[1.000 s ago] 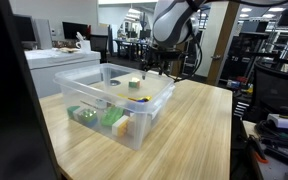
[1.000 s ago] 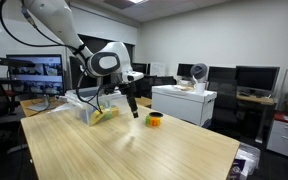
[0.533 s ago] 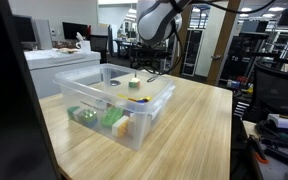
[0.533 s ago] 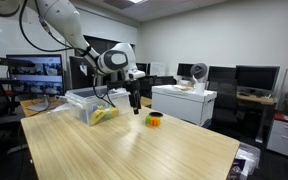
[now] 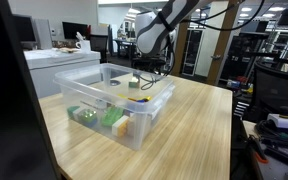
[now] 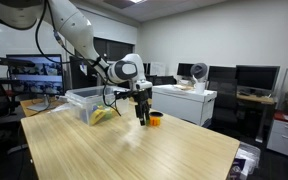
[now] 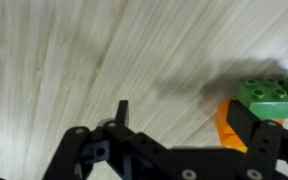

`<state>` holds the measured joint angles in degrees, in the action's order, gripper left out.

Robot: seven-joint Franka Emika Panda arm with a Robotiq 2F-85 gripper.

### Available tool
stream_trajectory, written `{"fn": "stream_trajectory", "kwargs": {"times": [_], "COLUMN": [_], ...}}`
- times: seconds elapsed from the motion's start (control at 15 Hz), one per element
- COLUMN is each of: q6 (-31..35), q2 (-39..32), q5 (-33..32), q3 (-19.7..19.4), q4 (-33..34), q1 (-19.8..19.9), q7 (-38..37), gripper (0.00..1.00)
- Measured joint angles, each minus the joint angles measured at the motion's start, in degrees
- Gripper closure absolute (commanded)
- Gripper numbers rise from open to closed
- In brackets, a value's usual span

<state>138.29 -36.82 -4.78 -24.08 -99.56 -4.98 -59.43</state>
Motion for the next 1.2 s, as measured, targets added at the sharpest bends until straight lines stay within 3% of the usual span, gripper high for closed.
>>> {"fn": "stream_trajectory", "kwargs": {"times": [0.4, 0.8, 1.2], "q6": [-3.72, -2.08, -1.85], "q2": [-5.24, -2.0, -1.83], "q5": [-0.17, -2.79, -2.79], "q3": [1.66, 2.75, 2.86], "q4": [7.25, 3.18, 3.32], "q1": [2.29, 2.46, 2.5], "q7": [0.01, 4.89, 4.3], "gripper": [0.0, 0.0, 0.0]}}
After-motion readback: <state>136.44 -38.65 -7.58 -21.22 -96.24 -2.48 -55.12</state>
